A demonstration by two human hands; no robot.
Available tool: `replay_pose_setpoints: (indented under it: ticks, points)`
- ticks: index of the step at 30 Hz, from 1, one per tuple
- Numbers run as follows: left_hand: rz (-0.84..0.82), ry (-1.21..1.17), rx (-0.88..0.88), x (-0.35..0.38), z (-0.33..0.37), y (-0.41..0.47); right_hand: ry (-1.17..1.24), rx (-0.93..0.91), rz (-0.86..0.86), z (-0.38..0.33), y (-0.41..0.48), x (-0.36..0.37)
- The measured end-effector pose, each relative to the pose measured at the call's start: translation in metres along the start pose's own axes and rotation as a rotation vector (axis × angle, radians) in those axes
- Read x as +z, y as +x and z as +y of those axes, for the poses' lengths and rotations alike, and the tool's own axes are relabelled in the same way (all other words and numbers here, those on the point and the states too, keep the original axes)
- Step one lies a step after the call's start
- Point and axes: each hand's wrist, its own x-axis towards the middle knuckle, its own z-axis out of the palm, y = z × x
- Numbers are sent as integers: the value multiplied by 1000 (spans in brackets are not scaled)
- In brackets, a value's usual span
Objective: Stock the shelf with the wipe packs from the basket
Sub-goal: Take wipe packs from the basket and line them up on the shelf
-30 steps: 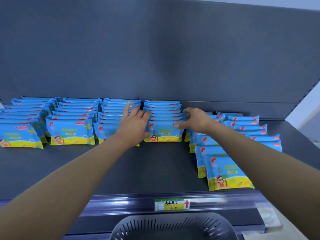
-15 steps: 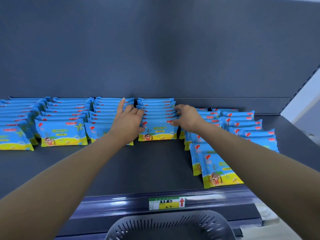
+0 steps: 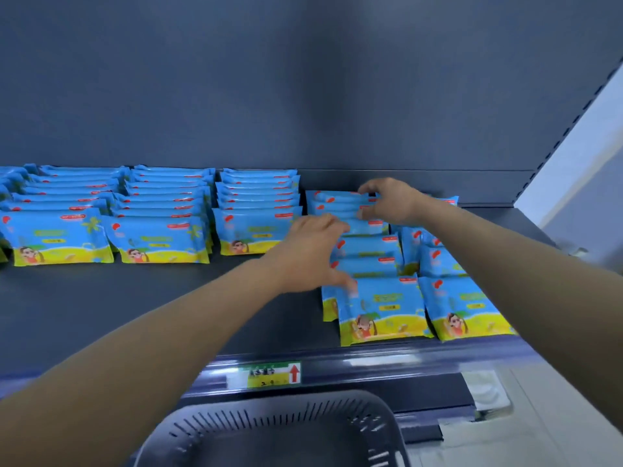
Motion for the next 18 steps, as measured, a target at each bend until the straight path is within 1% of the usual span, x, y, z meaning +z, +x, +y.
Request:
replay_pose_setpoints:
  ticks: [2,3,5,8,11,15,18]
  points:
    - [-130,117,-36,20,16,4,-19,-32,-52,14,4,-4]
    - [-151,163,-49,28,21,7,-15,-47,-77,20,8,-6]
    - [-133,190,-89,36,26,11,-7,-78,-138,27,15,-7]
    - [-75,195,-152,36,30,14,-62,-143,-218,33,23,-6]
    - [-21,217,-179,29,33,19,-48,-155,-259,34,30,-7]
    - [7,294,-162,23,34,23,-96,-159,-295,29,44,-4]
    - [12,294,-148,24,31,24,-183,-122,-344,23,55,0]
